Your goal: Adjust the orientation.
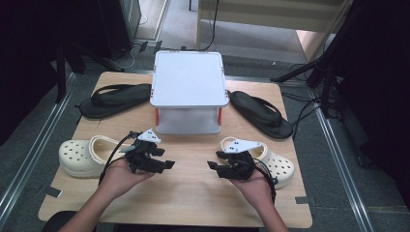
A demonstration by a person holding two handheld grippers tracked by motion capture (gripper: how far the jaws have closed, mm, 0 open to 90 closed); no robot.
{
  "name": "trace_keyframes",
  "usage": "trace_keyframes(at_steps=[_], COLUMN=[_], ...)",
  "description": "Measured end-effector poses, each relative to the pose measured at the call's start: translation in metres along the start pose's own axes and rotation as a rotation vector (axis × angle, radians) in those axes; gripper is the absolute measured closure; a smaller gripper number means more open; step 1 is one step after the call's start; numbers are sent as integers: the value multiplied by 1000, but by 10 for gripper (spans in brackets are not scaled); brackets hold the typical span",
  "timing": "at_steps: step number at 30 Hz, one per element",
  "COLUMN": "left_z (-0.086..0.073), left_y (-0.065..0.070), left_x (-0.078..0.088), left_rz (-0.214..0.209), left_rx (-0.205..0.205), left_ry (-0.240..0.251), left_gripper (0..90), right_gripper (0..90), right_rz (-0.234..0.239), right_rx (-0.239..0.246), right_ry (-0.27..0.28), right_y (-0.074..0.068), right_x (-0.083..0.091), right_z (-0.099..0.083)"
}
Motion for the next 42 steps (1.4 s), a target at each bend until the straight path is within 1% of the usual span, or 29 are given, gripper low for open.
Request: trace_keyframes(at_steps=[3,5,9,11,13,15,17,19,22,23,29,30,36,41,42], left_z=[-1,-1,0,-1,0,1,1,1,-1,-1,-1,-2,-3,-5,-5], left_y=[-1,-2,-2,-2,-2,-2,-3,-4,-6,-6,-12,-12,-20,-27,-27], left_x=[1,2,2,3,5,7,9,10,13,13,24,26,40,52,52], left_rz=[-5,-3,-2,-2,-2,-1,1,0,4,9,26,25,52,68,68], left_rx=[9,7,7,10,14,10,15,19,24,29,40,43,63,85,85], left_ry=[-2,-4,-3,-6,-2,1,4,1,-5,-1,3,5,20,28,28], left_gripper=[396,405,410,411,414,420,420,420,420,419,412,412,413,414,414], right_gripper=[516,516,515,510,513,515,514,514,514,514,513,514,514,514,514], right_rz=[1,1,2,-7,-2,1,-2,-6,0,2,13,15,26,35,38], right_rx=[-8,-15,-10,-7,-16,-15,-15,-13,-14,-15,-4,-6,-17,-13,-8], right_ry=[5,6,4,1,-3,7,17,16,7,0,-4,-7,-15,-26,-25], right_y=[1,1,1,1,0,0,-1,0,-1,-1,-4,-4,-3,-4,-4], right_x=[1,2,2,2,3,4,6,6,4,3,0,-1,-4,-8,-9], right_z=[1,1,1,1,1,4,8,8,6,6,7,6,6,7,7])
Point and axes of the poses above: each handheld gripper's, and its own axes: x roughly backward along the jaws, z roughly out of its top, y roughly to its right, the point moved 8 cm from there along -x, roughly forward along the jaws, and after that the axes turned 2 degrees about y, right-handed, at the moved point
